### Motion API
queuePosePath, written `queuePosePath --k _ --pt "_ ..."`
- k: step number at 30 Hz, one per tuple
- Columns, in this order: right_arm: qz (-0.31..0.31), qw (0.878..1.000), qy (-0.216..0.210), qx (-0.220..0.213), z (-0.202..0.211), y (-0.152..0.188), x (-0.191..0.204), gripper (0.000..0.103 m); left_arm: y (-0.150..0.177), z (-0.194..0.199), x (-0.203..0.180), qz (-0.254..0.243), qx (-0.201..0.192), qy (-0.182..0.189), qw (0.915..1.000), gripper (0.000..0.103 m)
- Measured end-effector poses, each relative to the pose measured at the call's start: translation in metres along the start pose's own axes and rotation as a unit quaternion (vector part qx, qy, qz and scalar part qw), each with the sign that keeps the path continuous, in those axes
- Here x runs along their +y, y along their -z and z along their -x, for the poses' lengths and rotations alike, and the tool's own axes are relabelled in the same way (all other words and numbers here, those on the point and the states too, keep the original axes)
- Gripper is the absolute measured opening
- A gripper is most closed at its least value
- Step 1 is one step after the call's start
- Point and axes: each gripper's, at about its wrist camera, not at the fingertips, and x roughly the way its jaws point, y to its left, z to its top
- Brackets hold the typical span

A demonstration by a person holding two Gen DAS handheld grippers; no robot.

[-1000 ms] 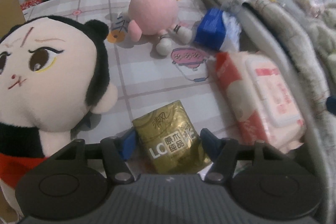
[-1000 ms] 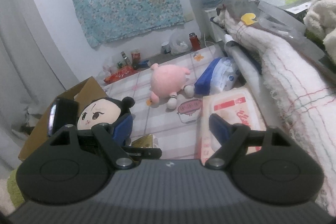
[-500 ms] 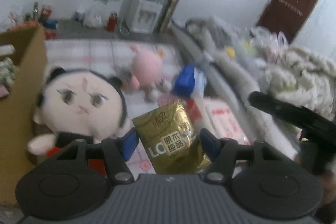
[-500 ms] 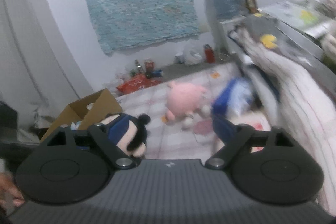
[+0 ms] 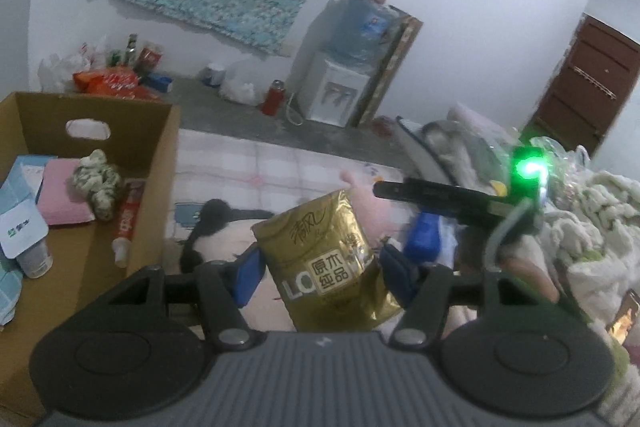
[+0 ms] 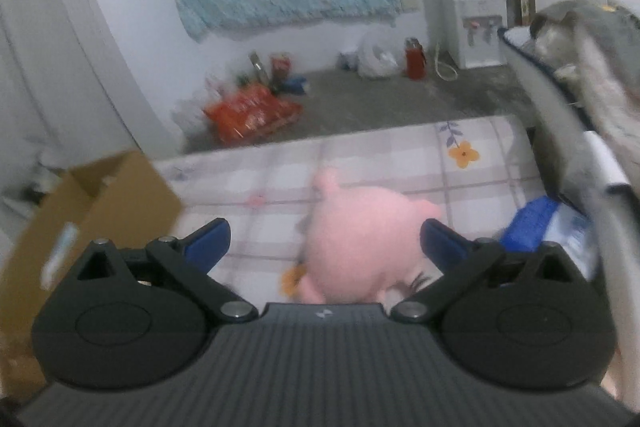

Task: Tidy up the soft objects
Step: 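Lift the gold tissue pack with the left tool while the right tool grasps the pink plush, then carry the gold pack in the left tool and pink plush in the right tool to the box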

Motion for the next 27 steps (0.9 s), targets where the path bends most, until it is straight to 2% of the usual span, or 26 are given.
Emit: queuePosePath --k 4,7,12,15,20,23,25,27 --pt "0.004 0.999 0.027 0.031 -0.045 0.000 0.000 0.102 -0.003 -0.006 0.016 0.012 0.007 -0.007 0.9999 0.064" --pt "0.029 0.998 0.042 0.032 -0.059 0.006 0.009 0.102 -0.003 -0.007 0.024 0.017 0.010 -0.010 0.9998 0.064" --pt "0.092 0.990 0.099 0.028 -0.078 0.016 0.023 0.102 -0.001 -0.009 0.029 0.020 0.013 -0.014 0.9996 0.064" --pt "0.112 0.985 0.131 0.027 -0.082 0.019 0.021 0.081 0.000 -0.008 0.030 0.024 0.014 -0.015 0.9995 0.064" --pt "0.025 0.995 0.084 0.038 -0.056 0.016 -0.009 0.076 0.001 -0.001 0.029 0.025 0.007 -0.015 0.9995 0.064" --pt "-0.053 0.998 0.016 0.034 -0.024 0.022 -0.027 0.076 0.000 0.003 0.029 0.028 0.003 -0.015 0.9995 0.064" --pt "-0.107 0.992 -0.049 0.044 0.003 0.032 -0.036 0.077 0.001 0.008 0.028 0.027 -0.001 -0.014 0.9995 0.064" --pt "-0.159 0.978 -0.119 0.058 0.026 0.048 -0.041 0.078 0.002 0.013 0.028 0.026 -0.004 -0.014 0.9996 0.063"
